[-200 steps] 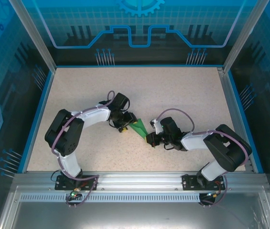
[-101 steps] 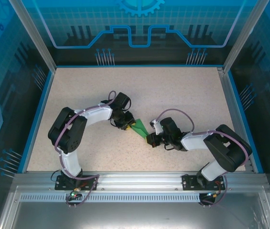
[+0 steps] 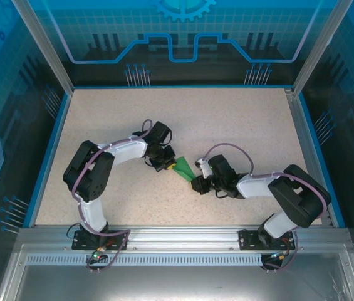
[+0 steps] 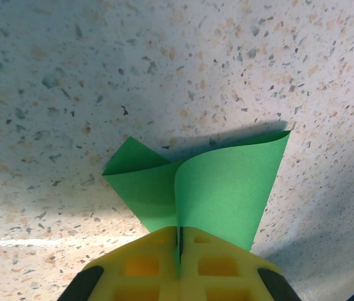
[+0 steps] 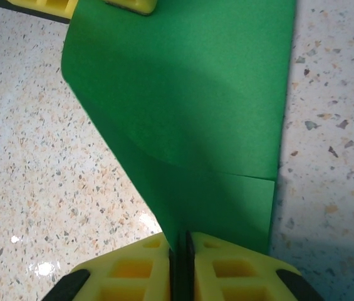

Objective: Fold a paper plane with a square sheet of paper (pick it up from the middle)
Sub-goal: Fold the wing for the fifth time at the center of the table.

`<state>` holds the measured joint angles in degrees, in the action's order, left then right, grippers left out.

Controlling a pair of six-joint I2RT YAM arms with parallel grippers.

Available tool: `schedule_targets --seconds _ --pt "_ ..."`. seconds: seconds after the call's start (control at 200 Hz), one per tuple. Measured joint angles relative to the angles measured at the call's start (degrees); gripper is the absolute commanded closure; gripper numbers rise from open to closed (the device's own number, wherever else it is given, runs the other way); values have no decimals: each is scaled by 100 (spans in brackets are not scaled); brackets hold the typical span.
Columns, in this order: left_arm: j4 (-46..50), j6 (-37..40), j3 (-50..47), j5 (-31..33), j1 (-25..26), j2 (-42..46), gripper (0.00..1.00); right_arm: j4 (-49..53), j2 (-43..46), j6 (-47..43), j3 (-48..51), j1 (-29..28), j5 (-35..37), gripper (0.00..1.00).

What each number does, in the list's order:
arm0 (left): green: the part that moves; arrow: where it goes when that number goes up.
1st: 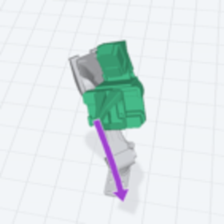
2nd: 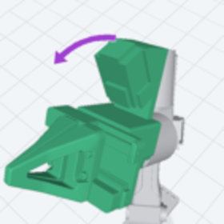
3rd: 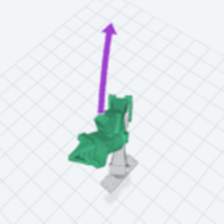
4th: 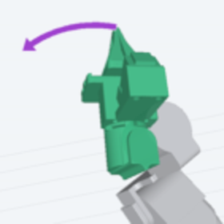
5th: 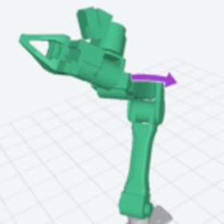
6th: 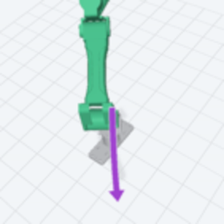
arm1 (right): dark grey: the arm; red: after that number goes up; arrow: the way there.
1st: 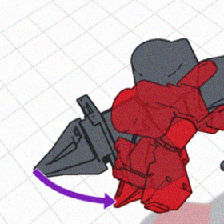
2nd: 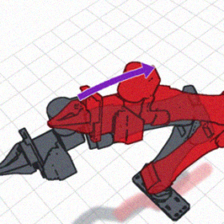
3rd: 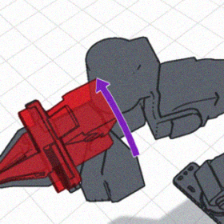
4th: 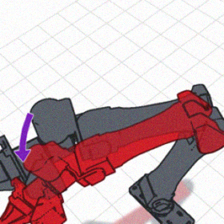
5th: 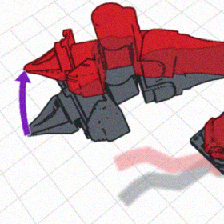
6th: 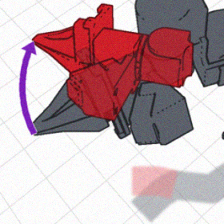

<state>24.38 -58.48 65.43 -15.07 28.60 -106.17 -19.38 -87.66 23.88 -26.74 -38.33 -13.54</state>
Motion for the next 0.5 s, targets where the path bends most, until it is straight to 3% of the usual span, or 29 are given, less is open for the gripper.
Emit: schedule_targets --seconds 0.205,0.495 --pt "42 7 0 0 -33 0 100 212 258 -243 0 -22 85 71" --pt "66 13 13 -2 -61 0 100 400 682 -988 4 -417 706 64"
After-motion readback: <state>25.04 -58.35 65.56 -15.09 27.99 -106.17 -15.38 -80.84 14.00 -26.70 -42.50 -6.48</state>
